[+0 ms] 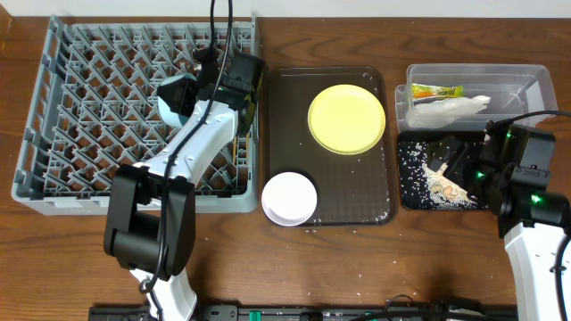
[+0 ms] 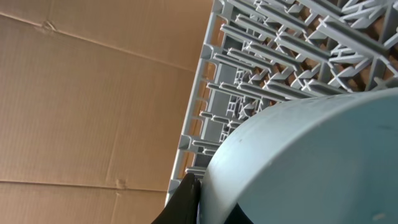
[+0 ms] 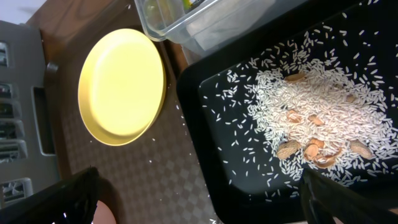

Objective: Sort waste into correct bins and load items into the dishwasher
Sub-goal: 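Lift the blue bowl and set it tilted in the dish rack, then reach left gripper to the white bowl and grasp its rim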

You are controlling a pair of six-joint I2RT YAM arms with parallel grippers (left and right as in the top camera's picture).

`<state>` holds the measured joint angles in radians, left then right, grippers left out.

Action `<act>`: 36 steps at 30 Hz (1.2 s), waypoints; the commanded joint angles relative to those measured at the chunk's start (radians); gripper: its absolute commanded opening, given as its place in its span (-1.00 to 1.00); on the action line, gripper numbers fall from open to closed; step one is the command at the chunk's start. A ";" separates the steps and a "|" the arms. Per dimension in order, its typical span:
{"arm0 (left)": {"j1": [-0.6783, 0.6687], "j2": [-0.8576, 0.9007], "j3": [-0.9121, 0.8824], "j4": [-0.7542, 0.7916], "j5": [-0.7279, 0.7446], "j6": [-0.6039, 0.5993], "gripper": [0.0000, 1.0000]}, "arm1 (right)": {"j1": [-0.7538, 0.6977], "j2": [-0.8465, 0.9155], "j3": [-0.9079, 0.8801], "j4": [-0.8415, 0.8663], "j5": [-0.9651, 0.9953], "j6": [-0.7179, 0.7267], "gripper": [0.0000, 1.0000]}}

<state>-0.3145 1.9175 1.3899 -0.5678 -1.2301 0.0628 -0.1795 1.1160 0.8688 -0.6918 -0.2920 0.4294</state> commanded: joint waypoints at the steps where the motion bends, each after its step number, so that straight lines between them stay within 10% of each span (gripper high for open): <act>1: -0.023 0.038 -0.029 0.001 0.018 -0.035 -0.85 | -0.003 -0.010 0.014 -0.001 -0.004 0.004 0.98; 13: -0.095 0.050 -0.046 0.006 0.043 -0.058 -0.46 | -0.003 -0.010 0.014 -0.001 -0.004 0.004 0.98; 36: -0.300 -0.238 -0.026 -0.007 0.785 -0.152 0.01 | -0.003 -0.010 0.014 -0.001 -0.004 0.004 0.98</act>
<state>-0.6270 1.7470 1.3533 -0.5686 -0.6041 -0.0521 -0.1795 1.1160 0.8688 -0.6918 -0.2920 0.4294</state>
